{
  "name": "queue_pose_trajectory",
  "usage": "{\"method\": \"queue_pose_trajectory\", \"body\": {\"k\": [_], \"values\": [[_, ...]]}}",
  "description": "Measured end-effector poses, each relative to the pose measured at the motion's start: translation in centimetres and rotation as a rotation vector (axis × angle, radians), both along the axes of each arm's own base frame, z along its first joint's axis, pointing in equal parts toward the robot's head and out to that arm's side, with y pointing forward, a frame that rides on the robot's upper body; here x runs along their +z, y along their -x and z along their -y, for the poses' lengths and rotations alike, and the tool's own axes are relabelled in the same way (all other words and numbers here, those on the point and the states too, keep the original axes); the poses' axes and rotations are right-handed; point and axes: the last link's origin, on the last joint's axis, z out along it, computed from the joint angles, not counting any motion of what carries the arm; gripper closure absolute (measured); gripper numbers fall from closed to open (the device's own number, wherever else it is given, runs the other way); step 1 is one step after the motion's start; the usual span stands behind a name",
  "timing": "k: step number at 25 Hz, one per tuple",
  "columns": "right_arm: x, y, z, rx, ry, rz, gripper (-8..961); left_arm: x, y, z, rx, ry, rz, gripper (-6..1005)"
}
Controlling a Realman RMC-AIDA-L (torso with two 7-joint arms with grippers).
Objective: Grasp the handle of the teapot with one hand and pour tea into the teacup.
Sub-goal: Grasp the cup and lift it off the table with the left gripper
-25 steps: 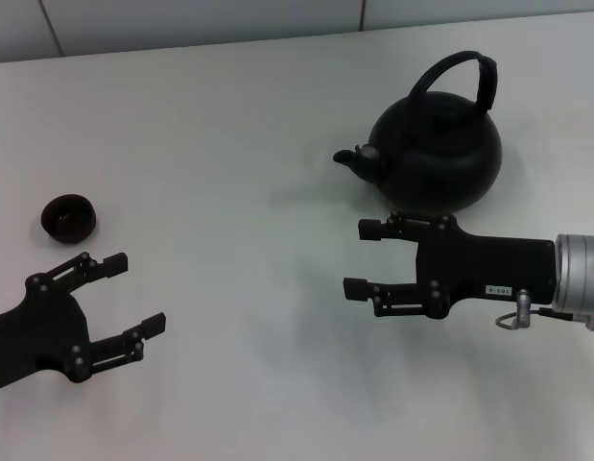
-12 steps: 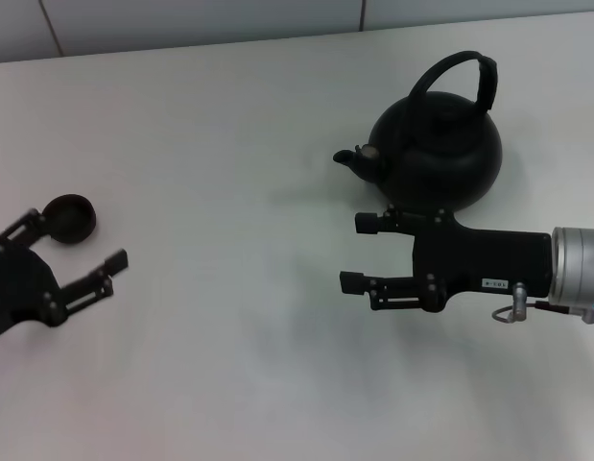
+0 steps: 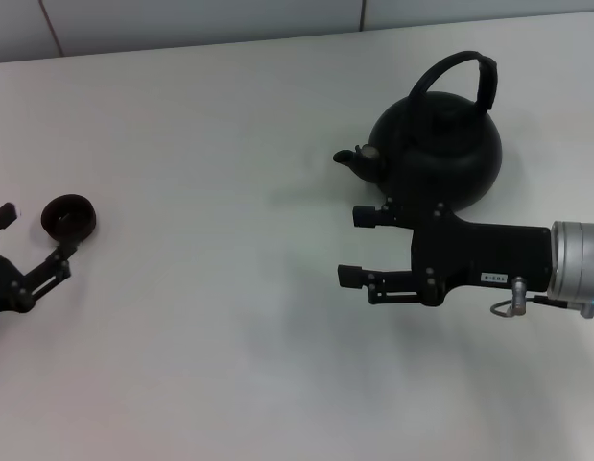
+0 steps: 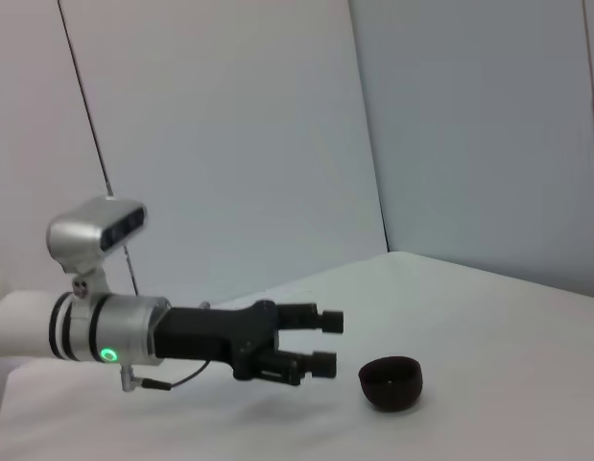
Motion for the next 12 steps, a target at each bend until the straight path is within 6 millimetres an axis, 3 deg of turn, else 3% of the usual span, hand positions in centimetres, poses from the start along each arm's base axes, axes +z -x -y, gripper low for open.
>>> {"method": "queue_pose_trajectory", "body": {"k": [12], "values": [[0.1, 0.3, -0.4, 0.014, -0.005, 0.001, 137, -1.1, 1.5, -1.8, 0.151, 0.018, -0.06, 188]]}}
